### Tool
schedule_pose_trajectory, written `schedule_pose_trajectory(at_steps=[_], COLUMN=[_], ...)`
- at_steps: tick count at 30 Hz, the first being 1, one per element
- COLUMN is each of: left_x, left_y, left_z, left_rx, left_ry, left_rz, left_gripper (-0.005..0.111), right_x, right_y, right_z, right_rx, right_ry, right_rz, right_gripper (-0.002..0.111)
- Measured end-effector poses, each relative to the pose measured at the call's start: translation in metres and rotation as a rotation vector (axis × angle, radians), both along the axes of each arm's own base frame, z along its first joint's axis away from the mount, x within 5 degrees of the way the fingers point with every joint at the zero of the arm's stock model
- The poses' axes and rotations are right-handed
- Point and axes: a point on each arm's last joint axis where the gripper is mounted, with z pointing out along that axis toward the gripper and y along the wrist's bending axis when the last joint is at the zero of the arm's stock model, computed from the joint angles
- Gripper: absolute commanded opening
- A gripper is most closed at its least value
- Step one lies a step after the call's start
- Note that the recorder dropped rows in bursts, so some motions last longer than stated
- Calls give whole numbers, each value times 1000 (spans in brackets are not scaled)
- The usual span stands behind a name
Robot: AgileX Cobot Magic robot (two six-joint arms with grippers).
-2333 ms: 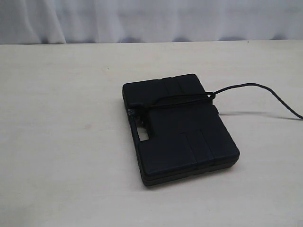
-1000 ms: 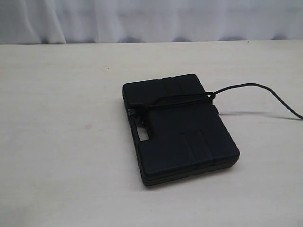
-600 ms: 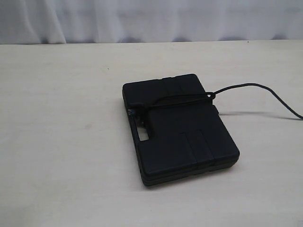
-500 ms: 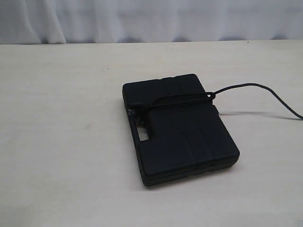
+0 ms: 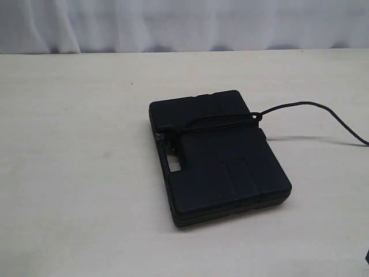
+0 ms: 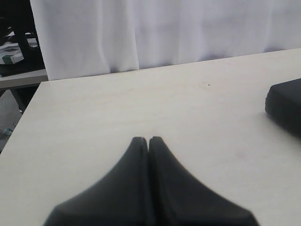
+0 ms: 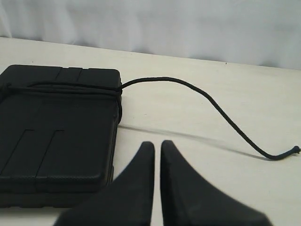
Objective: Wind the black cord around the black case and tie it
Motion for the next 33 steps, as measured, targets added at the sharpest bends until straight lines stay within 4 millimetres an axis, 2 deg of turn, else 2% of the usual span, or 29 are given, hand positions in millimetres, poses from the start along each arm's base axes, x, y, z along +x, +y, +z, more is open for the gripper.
schedule_pose_trajectory(at_steps=[33], left_x=[0], left_y=[0], left_z=[0], left_rx=[0], left_ry=[0], left_rz=[0], left_gripper=[0], right_x=[0], right_y=[0], right_z=[0], right_rx=[14], right_ry=[6], right_rz=[-3], right_gripper=[4])
